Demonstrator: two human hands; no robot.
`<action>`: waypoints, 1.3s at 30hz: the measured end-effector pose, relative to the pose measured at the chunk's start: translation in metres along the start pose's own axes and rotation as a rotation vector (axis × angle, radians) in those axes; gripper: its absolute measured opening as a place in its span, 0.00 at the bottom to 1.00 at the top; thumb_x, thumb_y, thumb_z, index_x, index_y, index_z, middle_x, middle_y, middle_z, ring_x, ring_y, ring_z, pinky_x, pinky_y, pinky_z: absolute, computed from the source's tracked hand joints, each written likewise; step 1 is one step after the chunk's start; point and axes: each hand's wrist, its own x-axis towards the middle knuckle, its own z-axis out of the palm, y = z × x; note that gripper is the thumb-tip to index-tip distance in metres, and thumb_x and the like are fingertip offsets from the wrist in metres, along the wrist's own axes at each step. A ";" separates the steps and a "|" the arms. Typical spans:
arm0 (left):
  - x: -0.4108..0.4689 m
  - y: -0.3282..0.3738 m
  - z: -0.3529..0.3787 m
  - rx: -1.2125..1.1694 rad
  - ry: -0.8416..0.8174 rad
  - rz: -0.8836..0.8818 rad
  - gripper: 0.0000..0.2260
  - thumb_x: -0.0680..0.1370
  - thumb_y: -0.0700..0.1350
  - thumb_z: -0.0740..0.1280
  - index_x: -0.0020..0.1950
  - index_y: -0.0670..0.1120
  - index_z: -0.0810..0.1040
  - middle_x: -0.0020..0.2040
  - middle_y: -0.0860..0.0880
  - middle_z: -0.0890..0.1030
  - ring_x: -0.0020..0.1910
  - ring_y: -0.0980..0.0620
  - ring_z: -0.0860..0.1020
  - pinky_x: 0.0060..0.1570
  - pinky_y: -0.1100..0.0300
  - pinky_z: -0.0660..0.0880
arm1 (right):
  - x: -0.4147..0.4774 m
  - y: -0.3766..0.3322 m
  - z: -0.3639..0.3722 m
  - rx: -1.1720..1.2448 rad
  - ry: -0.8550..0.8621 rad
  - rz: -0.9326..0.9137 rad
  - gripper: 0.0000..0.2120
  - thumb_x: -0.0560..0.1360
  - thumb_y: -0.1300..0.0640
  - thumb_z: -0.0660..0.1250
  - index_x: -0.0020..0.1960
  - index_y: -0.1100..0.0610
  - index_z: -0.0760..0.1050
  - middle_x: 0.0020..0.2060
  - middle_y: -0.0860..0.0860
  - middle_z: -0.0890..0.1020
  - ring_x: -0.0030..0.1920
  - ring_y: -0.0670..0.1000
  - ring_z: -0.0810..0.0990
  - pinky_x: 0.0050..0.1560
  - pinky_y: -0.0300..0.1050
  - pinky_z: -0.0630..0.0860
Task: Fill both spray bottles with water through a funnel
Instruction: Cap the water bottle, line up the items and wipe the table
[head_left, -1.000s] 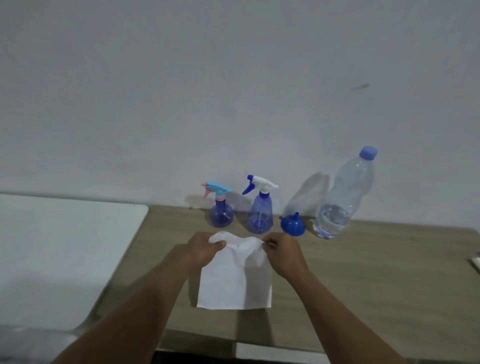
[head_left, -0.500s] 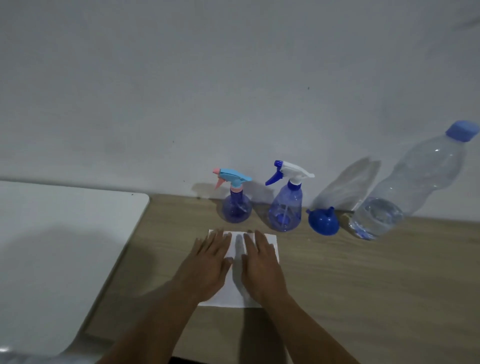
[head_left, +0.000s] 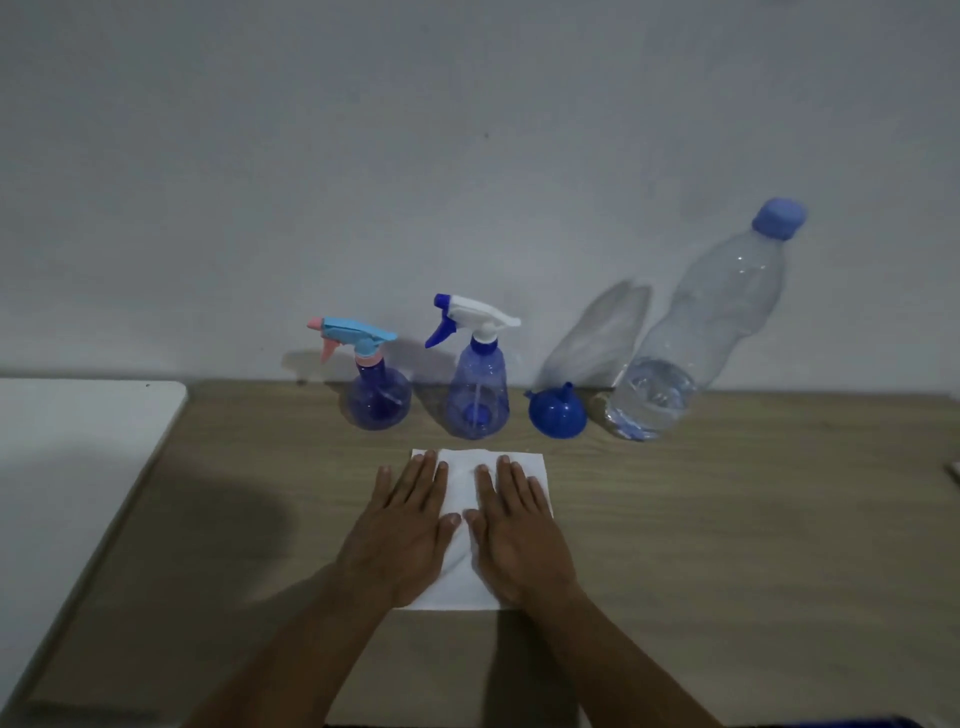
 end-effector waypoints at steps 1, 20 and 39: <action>0.007 0.015 0.001 -0.006 0.000 0.000 0.35 0.72 0.63 0.23 0.76 0.48 0.31 0.80 0.47 0.35 0.80 0.48 0.36 0.78 0.44 0.39 | -0.004 0.015 -0.005 -0.001 0.014 0.000 0.29 0.85 0.42 0.44 0.82 0.53 0.42 0.81 0.55 0.43 0.77 0.49 0.33 0.74 0.45 0.29; 0.085 0.232 0.022 -0.012 0.035 -0.013 0.33 0.77 0.60 0.31 0.80 0.48 0.37 0.82 0.46 0.41 0.81 0.46 0.40 0.78 0.41 0.42 | -0.059 0.231 -0.041 -0.055 0.114 0.009 0.29 0.85 0.47 0.48 0.77 0.66 0.63 0.75 0.65 0.66 0.78 0.61 0.61 0.75 0.58 0.63; -0.019 0.116 0.013 0.040 -0.032 0.038 0.33 0.74 0.63 0.25 0.75 0.48 0.31 0.81 0.47 0.38 0.80 0.50 0.39 0.77 0.38 0.41 | -0.089 0.079 0.002 -0.112 0.118 0.050 0.35 0.84 0.43 0.32 0.79 0.65 0.56 0.77 0.66 0.58 0.79 0.62 0.54 0.77 0.56 0.46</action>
